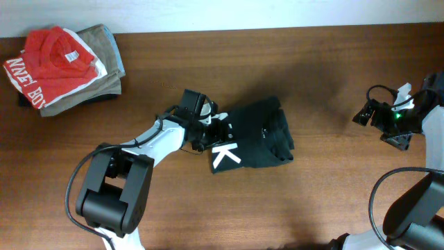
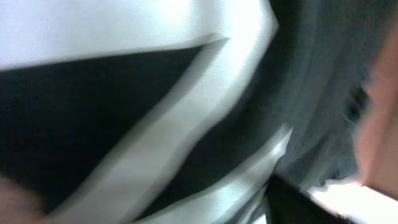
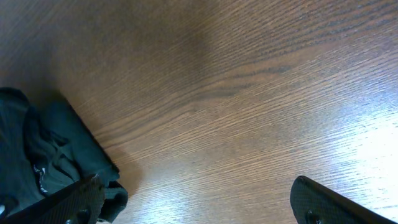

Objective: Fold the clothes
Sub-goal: 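Carry the bundle to the top-left stack and place it on top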

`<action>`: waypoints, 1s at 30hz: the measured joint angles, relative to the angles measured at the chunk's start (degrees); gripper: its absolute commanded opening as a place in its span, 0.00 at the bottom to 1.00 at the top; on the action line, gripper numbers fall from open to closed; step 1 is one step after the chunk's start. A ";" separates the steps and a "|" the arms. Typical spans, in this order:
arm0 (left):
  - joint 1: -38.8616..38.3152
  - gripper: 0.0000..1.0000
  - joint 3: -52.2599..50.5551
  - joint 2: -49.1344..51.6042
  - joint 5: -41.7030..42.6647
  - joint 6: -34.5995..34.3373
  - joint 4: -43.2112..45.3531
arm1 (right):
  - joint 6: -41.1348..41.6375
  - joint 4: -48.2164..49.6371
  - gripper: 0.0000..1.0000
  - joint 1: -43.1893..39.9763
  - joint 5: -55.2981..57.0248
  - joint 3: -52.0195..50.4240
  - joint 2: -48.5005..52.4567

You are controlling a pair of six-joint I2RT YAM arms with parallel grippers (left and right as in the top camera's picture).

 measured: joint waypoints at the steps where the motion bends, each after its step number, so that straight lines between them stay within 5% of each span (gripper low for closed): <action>1: 0.13 0.48 -0.28 0.11 -0.57 -0.63 0.92 | 0.02 0.00 0.99 0.00 0.00 0.02 0.00; 5: 0.59 0.15 -0.70 0.15 -4.00 -0.90 5.53 | 0.00 0.02 0.99 0.00 0.02 0.00 0.00; 12: 4.02 0.12 -0.79 0.17 -6.99 2.16 11.69 | 0.02 0.00 0.99 0.00 0.00 0.00 0.00; 24: 18.49 0.04 15.56 1.03 -8.61 28.04 1.18 | 0.00 0.00 0.99 0.00 0.00 0.02 0.00; 30: 23.28 0.04 23.52 1.03 -12.17 33.86 1.36 | -0.02 0.02 0.99 0.00 0.00 0.00 0.00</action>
